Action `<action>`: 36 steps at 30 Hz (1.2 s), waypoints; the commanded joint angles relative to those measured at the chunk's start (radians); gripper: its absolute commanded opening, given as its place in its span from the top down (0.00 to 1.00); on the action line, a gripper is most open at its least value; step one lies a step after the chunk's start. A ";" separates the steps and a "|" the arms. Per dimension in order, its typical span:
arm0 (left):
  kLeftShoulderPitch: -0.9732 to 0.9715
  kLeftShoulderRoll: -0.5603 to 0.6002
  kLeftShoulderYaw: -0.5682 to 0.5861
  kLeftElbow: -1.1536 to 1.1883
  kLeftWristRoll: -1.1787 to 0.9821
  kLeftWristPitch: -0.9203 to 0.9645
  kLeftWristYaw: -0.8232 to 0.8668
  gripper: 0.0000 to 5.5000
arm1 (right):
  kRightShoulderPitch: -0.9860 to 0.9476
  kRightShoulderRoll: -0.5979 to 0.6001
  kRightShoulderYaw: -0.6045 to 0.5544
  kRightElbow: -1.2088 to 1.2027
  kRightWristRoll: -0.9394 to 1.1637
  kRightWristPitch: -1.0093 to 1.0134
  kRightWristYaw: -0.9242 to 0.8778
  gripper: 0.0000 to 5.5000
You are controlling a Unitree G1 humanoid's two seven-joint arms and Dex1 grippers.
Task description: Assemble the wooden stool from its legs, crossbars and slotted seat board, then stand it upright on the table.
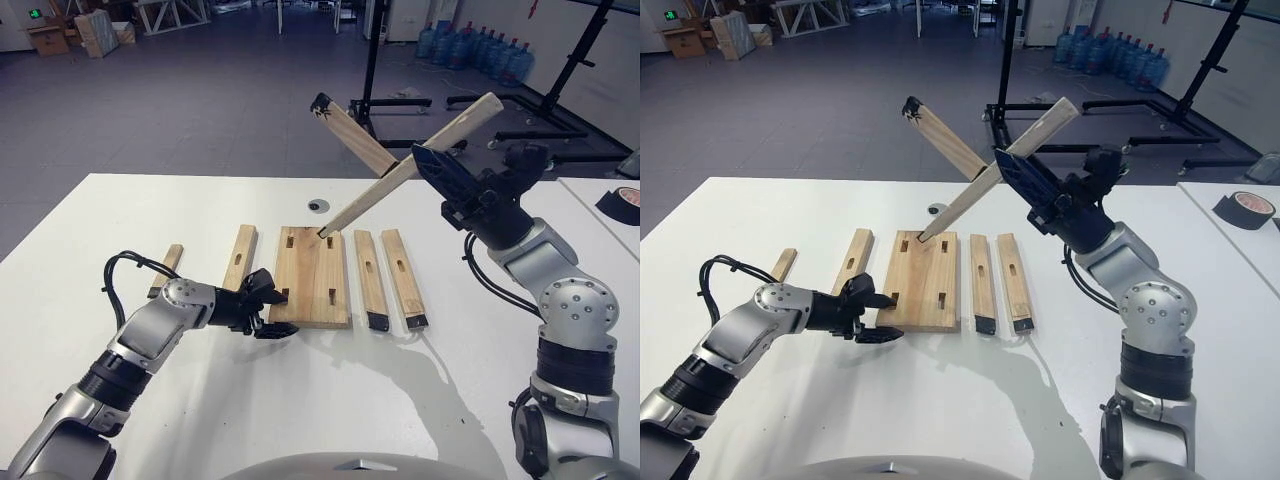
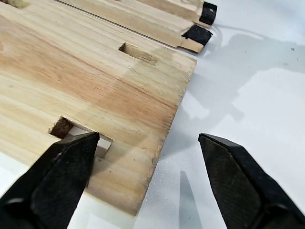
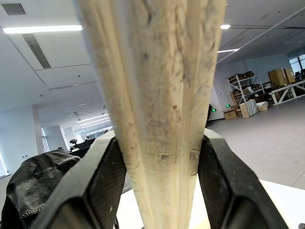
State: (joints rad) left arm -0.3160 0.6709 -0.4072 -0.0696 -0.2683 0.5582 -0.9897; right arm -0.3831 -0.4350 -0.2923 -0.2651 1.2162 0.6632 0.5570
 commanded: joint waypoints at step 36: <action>0.266 0.291 0.061 -0.320 -0.004 -0.148 -0.272 0.31 | -0.120 0.026 0.450 0.303 -0.647 -0.267 0.412 0.63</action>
State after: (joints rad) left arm -0.0661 0.9586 -0.3714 -0.3875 -0.2744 0.4115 -1.2770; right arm -0.4738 -0.4192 0.1410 -0.0015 0.6004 0.4157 0.9409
